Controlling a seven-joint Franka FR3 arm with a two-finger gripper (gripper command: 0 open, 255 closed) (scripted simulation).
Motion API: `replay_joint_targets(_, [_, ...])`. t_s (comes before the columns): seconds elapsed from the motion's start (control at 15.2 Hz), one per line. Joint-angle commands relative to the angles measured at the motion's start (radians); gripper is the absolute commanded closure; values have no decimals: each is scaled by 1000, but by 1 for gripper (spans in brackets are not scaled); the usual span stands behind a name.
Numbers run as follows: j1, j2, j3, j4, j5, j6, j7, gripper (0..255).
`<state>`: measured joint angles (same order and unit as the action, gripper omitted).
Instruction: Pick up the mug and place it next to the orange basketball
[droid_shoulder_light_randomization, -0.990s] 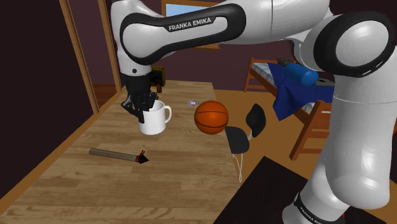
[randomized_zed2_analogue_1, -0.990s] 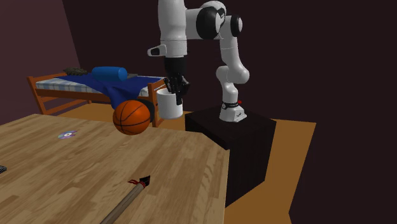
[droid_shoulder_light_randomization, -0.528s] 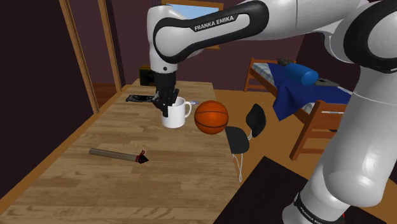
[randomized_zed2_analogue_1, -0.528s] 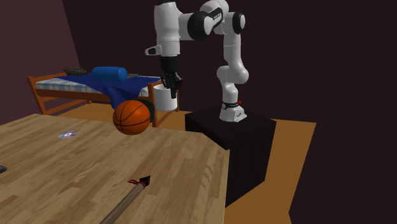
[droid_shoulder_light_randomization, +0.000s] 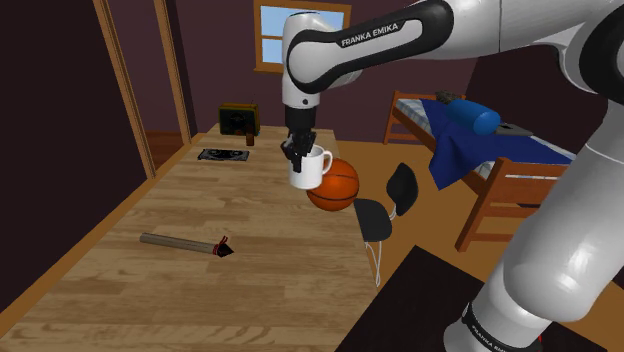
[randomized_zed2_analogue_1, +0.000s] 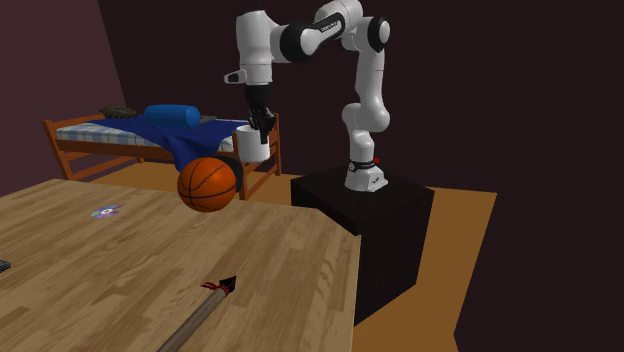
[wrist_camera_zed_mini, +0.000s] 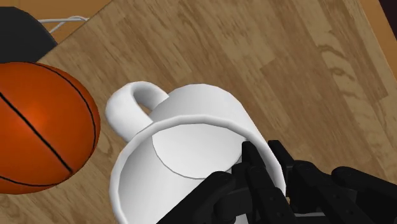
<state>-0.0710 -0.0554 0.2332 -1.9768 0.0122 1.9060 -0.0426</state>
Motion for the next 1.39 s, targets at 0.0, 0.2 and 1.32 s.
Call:
replay_joint_targets(0.0, [-22, -32, -25, -37, 5, 5, -50, 255])
replay_joint_targets(0.2, [-54, -68, -65, -77, 6, 10, -124, 255])
replay_joint_targets(1.32, [-124, -79, -158, -229, -7, 150, -282, 255])
